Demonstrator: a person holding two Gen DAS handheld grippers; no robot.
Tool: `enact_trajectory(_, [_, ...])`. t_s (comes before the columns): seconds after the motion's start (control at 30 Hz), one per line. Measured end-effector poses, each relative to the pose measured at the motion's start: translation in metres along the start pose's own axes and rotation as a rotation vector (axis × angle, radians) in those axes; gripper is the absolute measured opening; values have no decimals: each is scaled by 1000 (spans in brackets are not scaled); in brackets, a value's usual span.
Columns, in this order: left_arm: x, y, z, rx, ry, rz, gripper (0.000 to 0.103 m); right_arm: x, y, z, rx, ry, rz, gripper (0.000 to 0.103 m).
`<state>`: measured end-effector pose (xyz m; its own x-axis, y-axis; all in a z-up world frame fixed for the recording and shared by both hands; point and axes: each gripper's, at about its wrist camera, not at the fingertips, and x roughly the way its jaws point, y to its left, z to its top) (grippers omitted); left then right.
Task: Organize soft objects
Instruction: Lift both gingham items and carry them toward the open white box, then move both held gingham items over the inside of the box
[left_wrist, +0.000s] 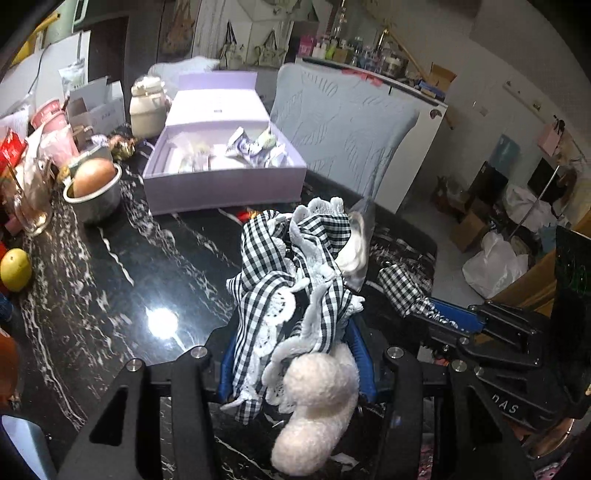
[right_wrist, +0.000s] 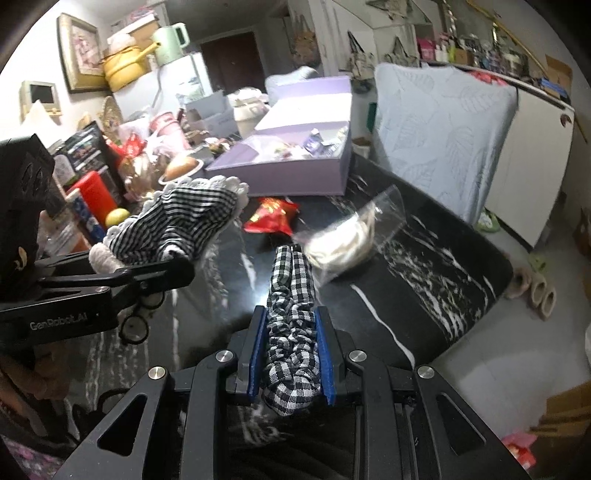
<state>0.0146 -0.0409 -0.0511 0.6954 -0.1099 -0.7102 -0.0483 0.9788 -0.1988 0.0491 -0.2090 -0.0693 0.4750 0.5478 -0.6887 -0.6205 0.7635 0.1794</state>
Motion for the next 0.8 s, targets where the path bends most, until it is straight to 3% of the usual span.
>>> enact_trajectory(0.43, [-49, -11, 38, 49, -197, 17, 50, -30, 24, 44, -101, -116, 47, 25])
enact_trajectory(0.8, [-54, -14, 94, 88, -306, 24, 50, -37, 15, 102, -120, -213, 21, 25])
